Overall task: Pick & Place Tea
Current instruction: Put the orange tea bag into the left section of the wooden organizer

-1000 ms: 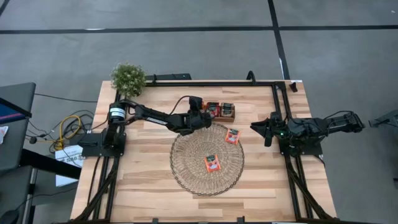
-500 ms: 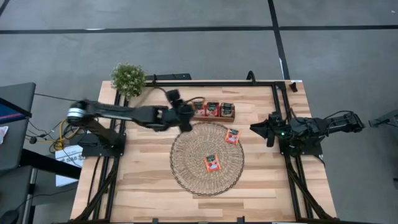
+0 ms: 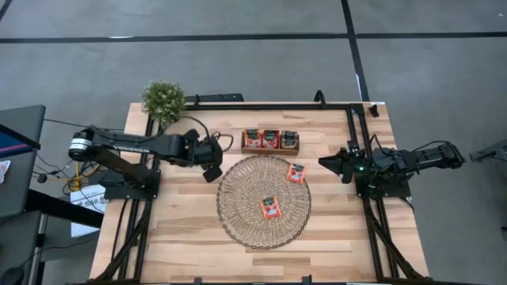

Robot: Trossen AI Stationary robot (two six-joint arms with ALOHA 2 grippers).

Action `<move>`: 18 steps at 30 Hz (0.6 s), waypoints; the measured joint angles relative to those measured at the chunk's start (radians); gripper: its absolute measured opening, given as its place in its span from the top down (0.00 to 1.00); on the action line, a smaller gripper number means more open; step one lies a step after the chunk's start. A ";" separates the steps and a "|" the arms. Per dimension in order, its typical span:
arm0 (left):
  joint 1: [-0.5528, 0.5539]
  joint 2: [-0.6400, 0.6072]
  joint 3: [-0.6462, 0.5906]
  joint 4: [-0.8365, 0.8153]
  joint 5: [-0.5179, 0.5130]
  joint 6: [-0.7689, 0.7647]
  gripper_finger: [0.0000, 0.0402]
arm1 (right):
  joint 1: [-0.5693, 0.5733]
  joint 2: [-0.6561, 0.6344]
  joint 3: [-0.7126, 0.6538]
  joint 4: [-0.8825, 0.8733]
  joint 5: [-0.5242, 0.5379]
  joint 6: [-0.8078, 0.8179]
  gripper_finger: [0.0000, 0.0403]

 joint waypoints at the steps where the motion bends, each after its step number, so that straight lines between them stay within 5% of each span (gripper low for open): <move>1: -0.003 0.001 -0.040 0.011 0.003 -0.015 0.72 | 0.000 0.011 0.000 0.015 -0.010 -0.002 0.79; 9: -0.006 0.001 -0.299 0.185 0.109 -0.200 0.72 | 0.000 0.197 0.003 0.034 -0.108 0.063 0.79; 18: -0.006 0.000 -0.337 0.262 0.131 -0.263 0.72 | -0.029 0.450 0.189 -0.224 -0.211 0.023 0.79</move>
